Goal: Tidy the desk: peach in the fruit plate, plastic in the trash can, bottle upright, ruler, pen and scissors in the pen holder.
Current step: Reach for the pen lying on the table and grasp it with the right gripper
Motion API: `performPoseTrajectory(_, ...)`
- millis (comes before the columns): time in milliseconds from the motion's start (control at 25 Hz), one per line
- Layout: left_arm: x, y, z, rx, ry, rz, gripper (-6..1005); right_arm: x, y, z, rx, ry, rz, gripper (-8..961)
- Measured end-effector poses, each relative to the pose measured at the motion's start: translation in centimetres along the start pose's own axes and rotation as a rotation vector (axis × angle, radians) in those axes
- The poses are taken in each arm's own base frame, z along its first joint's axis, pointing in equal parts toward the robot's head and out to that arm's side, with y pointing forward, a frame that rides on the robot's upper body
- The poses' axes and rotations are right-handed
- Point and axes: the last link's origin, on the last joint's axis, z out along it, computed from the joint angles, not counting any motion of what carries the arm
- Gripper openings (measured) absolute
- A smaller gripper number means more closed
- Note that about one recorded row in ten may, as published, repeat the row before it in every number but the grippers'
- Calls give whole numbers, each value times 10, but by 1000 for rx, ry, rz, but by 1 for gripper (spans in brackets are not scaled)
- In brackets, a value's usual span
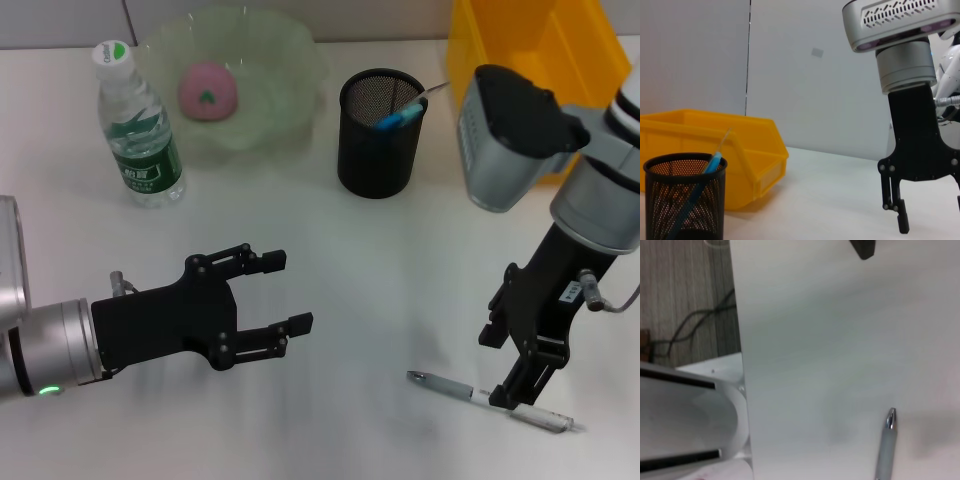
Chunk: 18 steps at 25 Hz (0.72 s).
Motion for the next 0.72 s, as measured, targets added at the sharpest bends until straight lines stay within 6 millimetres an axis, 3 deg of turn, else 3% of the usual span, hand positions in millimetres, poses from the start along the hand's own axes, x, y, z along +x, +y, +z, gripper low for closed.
performPoseTrajectory(720, 1, -4, 0, 25, 9, -6, 769, -11, 6, 26, 17, 72, -168, 679)
